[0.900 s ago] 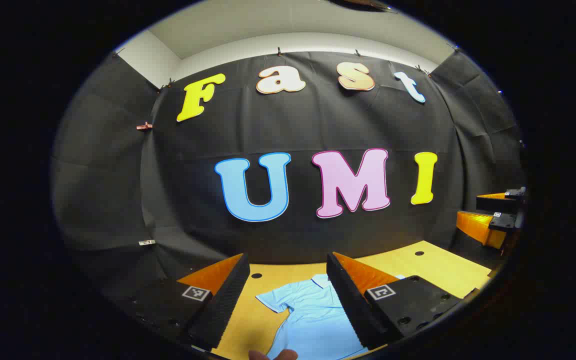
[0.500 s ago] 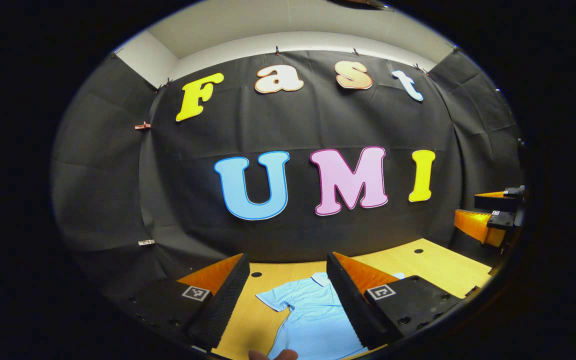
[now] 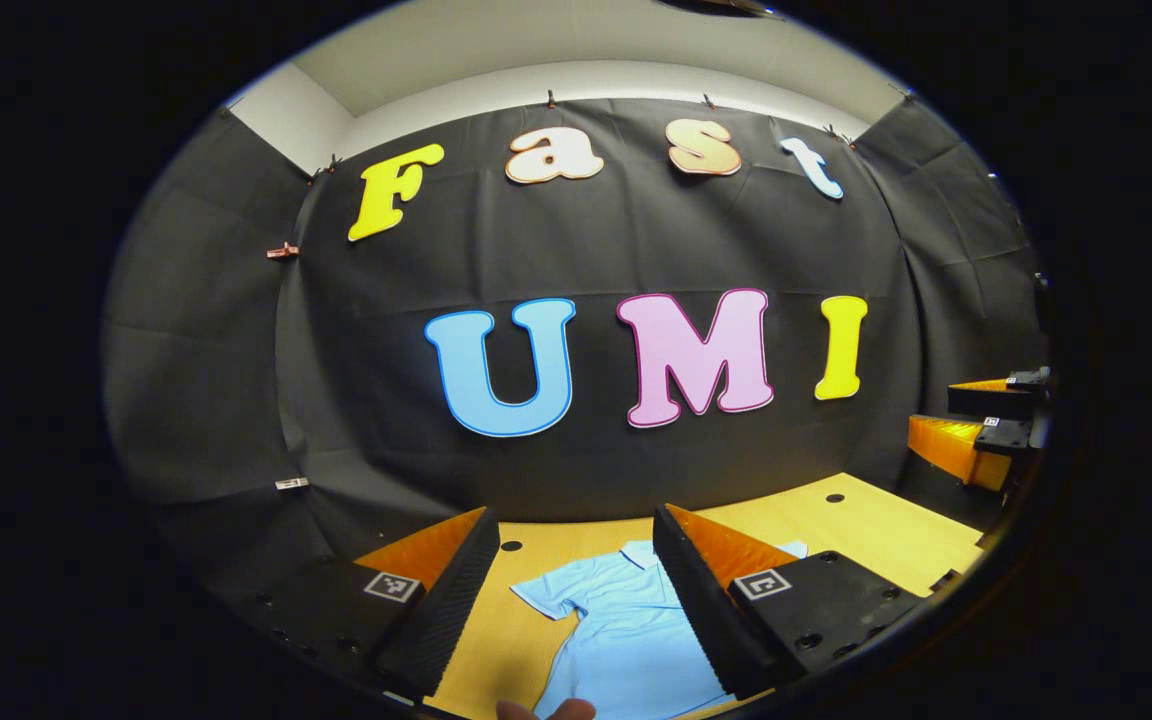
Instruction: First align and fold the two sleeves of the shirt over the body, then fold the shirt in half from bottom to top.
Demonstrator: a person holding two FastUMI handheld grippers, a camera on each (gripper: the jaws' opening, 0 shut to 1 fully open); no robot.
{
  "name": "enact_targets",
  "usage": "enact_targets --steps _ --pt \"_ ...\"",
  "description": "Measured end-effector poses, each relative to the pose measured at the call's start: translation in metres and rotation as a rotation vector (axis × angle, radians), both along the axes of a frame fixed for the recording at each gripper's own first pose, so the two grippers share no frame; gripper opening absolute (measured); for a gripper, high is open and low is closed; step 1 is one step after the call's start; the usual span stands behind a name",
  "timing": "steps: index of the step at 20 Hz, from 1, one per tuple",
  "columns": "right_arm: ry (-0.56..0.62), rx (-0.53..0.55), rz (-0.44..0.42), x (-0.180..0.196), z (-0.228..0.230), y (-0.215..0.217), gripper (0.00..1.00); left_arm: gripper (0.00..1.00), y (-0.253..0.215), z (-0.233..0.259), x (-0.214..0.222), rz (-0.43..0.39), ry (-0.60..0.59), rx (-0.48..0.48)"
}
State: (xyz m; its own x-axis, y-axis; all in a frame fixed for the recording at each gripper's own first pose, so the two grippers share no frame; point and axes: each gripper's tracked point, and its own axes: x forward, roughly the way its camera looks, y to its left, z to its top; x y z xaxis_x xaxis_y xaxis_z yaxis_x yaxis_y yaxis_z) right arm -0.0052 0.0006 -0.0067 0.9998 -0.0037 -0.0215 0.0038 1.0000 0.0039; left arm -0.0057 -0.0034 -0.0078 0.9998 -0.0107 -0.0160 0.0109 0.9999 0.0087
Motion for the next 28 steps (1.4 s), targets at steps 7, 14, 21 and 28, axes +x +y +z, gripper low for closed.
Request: enact_targets --steps 7,14,21,28 --pt "0.076 0.037 -0.011 0.033 -0.024 -0.008 0.96 0.98 -0.004 -0.007 -0.001 0.000 0.011 0.001" --pt "0.402 0.096 -0.041 0.125 -0.151 -0.032 0.96 0.98 -0.010 -0.023 0.003 0.003 0.060 0.003" --pt "0.677 0.167 -0.165 0.198 -0.303 -0.072 0.98 0.98 -0.011 -0.040 0.008 0.046 0.114 0.015" --pt "0.820 0.179 -0.196 0.230 -0.391 -0.080 0.98 0.98 -0.013 -0.053 0.017 0.084 0.163 0.026"
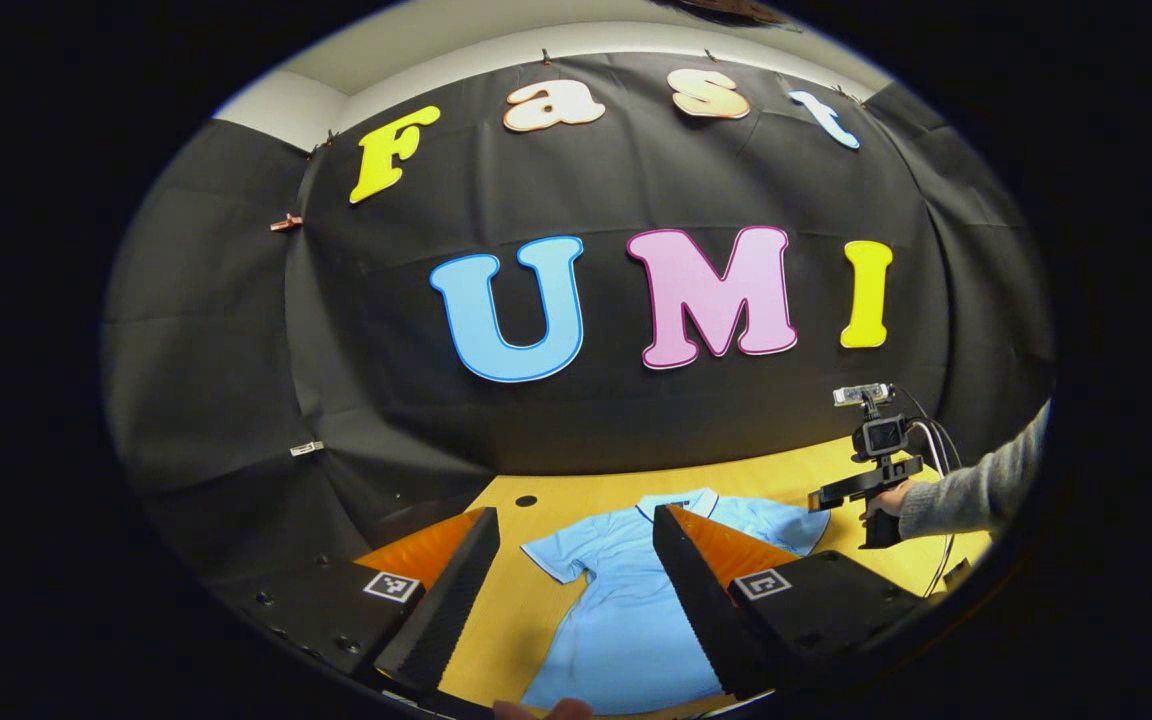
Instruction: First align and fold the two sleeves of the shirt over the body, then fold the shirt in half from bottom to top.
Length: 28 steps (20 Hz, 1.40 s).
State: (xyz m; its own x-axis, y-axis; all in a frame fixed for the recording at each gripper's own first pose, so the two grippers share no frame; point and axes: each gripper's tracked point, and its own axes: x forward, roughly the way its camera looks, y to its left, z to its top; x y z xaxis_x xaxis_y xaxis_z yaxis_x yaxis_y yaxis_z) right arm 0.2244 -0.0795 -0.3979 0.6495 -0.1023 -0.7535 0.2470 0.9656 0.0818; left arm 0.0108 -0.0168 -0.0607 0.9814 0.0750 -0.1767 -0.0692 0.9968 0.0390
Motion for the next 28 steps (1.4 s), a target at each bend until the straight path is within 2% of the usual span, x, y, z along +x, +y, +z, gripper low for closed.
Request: enact_targets --steps 5,9,11,13,14,15,17,19,22,23,24,28 --pt "0.074 -0.040 0.032 0.004 -0.037 0.005 0.98 0.98 -0.001 -0.007 0.003 0.013 0.020 0.004" --pt "0.089 0.014 0.017 0.004 -0.045 0.013 0.95 0.98 0.002 -0.011 0.002 0.022 0.031 0.000" --pt "0.095 0.026 -0.003 0.007 -0.046 0.015 0.83 0.98 0.005 -0.013 0.001 0.029 0.037 0.000" --pt "0.093 0.028 -0.003 0.009 -0.047 0.017 0.66 0.98 0.009 -0.016 0.000 0.034 0.044 -0.003" --pt "0.091 0.026 -0.004 0.008 -0.046 0.019 0.41 0.98 0.012 -0.017 -0.001 0.036 0.046 -0.004" --pt "0.083 0.036 0.004 0.010 -0.044 0.021 0.39 0.98 0.013 -0.018 -0.002 0.038 0.048 -0.005" --pt "0.088 0.059 -0.008 0.012 -0.043 0.025 0.14 0.98 0.017 -0.019 -0.002 0.039 0.051 -0.006" --pt "0.092 0.092 -0.017 0.012 -0.044 0.029 0.08 0.98 0.021 -0.021 -0.004 0.037 0.054 -0.005" --pt "0.061 0.090 -0.012 0.013 -0.033 0.031 0.05 0.98 0.028 -0.022 -0.008 0.035 0.052 -0.008" --pt "0.024 0.089 -0.008 0.019 -0.021 0.033 0.11 0.98 0.030 -0.023 -0.010 0.035 0.052 -0.010" --pt "-0.012 0.094 -0.006 0.023 -0.008 0.037 0.05 0.98 0.033 -0.024 -0.010 0.036 0.052 -0.014" --pt "-0.088 0.126 0.051 0.034 0.031 0.080 0.05 0.98 0.046 -0.030 -0.016 0.045 0.057 -0.038"
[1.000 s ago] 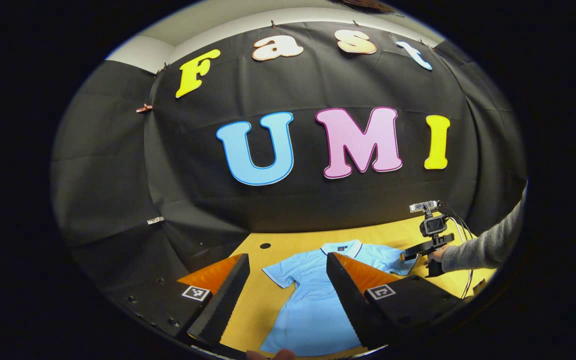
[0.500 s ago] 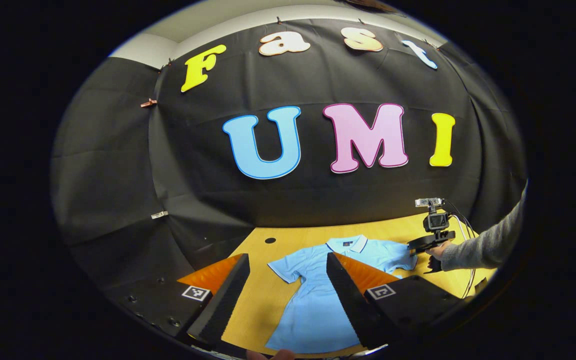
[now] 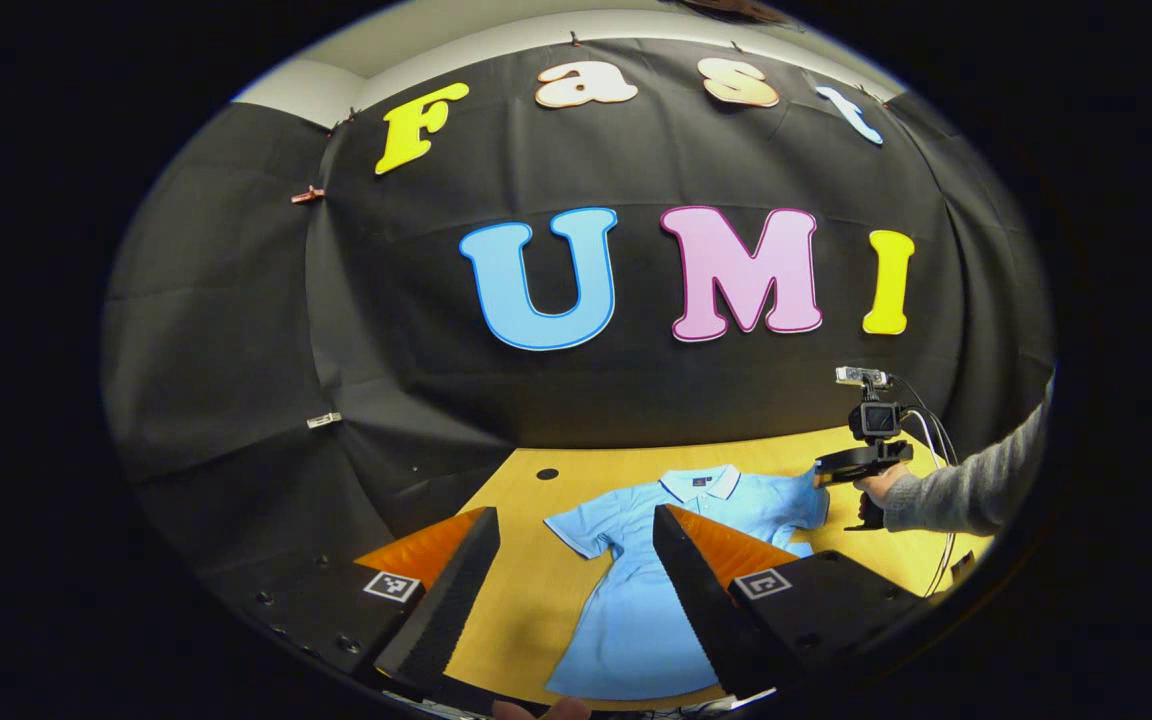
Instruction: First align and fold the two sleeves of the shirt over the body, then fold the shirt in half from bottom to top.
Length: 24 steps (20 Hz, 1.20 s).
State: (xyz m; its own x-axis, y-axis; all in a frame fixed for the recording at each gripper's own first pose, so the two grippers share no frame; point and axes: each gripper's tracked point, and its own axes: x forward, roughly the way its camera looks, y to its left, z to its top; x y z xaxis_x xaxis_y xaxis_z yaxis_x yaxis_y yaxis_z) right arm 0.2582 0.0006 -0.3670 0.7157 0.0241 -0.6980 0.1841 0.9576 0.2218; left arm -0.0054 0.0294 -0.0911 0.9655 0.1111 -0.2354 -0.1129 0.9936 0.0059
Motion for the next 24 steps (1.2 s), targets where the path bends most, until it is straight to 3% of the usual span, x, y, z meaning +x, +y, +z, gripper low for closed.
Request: enact_targets --steps 7,13,18,24 --pt "-0.055 0.046 0.155 0.010 0.036 0.114 0.05 0.98 0.027 -0.004 -0.016 0.034 -0.001 -0.033" --pt "-0.006 0.044 0.322 -0.009 0.017 0.208 0.05 0.98 0.050 -0.012 -0.032 0.076 0.023 -0.025" --pt "0.056 0.014 0.401 -0.024 -0.009 0.243 0.05 0.98 0.065 -0.015 -0.043 0.111 0.041 -0.018" --pt "0.096 -0.032 0.391 -0.023 -0.033 0.244 0.05 0.98 0.068 -0.019 -0.041 0.119 0.055 -0.014"
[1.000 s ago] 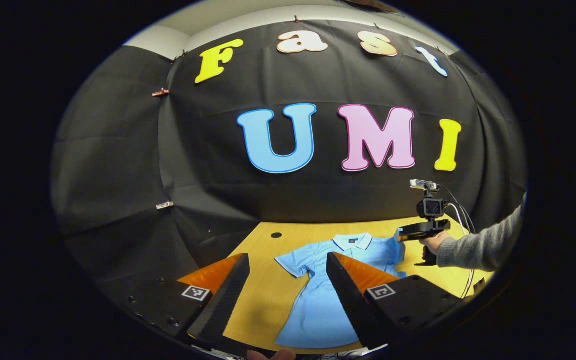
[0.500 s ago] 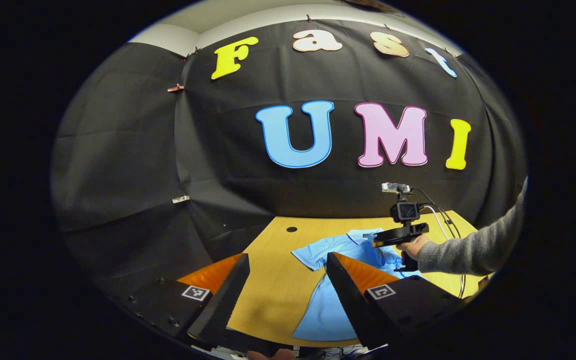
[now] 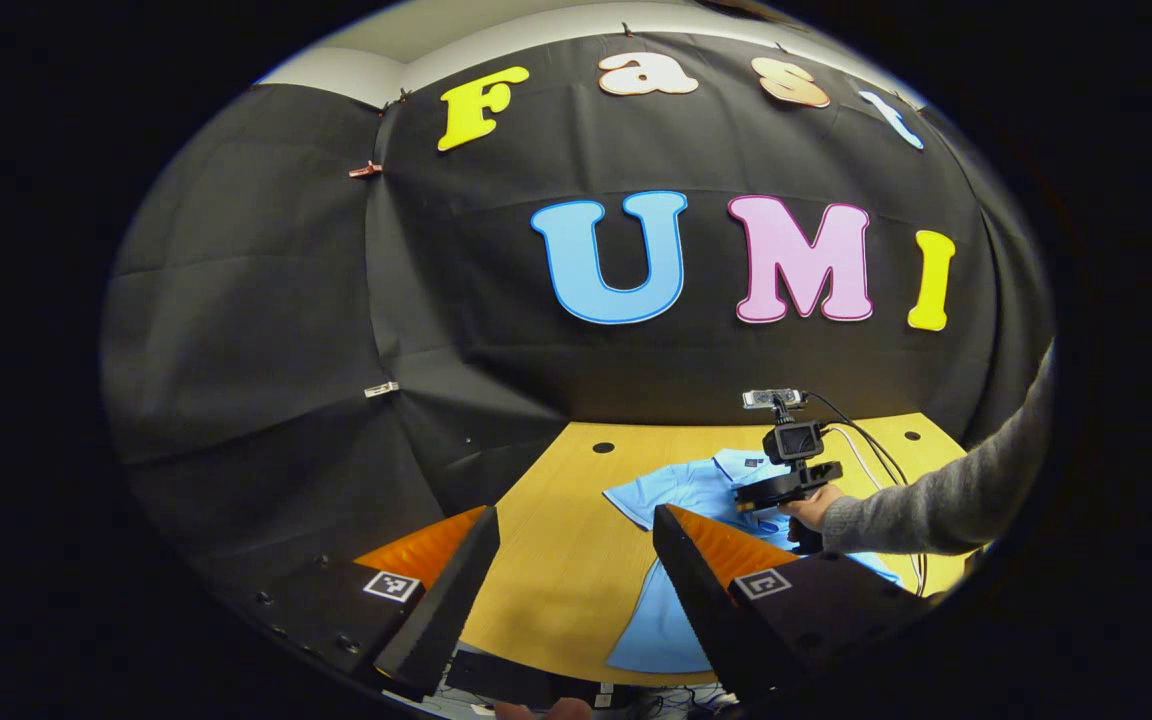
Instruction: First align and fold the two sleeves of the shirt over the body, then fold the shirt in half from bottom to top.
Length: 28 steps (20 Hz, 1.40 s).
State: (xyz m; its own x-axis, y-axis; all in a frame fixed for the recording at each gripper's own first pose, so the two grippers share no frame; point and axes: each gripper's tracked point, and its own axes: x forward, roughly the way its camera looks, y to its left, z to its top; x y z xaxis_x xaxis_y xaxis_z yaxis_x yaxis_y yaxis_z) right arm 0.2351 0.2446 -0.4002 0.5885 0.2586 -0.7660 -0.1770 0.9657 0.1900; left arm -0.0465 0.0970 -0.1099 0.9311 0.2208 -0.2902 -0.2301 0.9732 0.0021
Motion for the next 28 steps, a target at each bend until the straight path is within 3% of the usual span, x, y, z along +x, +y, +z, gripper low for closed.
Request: enact_targets --steps 5,9,11,12,14,16,22,28 --pt "0.016 0.023 -0.003 -0.004 -0.006 0.007 0.17 0.98 -0.003 -0.002 0.010 -0.010 -0.001 0.001" --pt "0.002 0.043 -0.002 -0.004 -0.003 0.011 0.41 0.98 -0.001 -0.002 0.015 -0.014 0.001 0.007" --pt "-0.013 0.073 0.003 -0.004 0.001 0.018 0.45 0.98 0.000 -0.004 0.017 -0.011 0.004 0.007" --pt "-0.027 0.082 0.005 -0.004 0.005 0.019 0.67 0.98 0.000 -0.005 0.019 -0.012 0.005 0.004" --pt "-0.067 0.079 0.000 -0.003 0.013 0.015 0.89 0.98 -0.001 -0.005 0.020 -0.019 0.006 0.000" --pt "-0.116 0.099 -0.009 -0.002 0.031 0.010 0.98 0.98 -0.003 -0.009 0.029 -0.030 0.009 -0.001" --pt "-0.338 0.143 -0.061 -0.013 0.124 -0.035 0.98 0.98 -0.018 -0.021 0.071 -0.112 0.006 -0.002" --pt "-0.459 0.177 -0.044 -0.082 0.206 -0.094 0.98 0.98 -0.045 -0.063 0.163 -0.176 0.058 -0.042"
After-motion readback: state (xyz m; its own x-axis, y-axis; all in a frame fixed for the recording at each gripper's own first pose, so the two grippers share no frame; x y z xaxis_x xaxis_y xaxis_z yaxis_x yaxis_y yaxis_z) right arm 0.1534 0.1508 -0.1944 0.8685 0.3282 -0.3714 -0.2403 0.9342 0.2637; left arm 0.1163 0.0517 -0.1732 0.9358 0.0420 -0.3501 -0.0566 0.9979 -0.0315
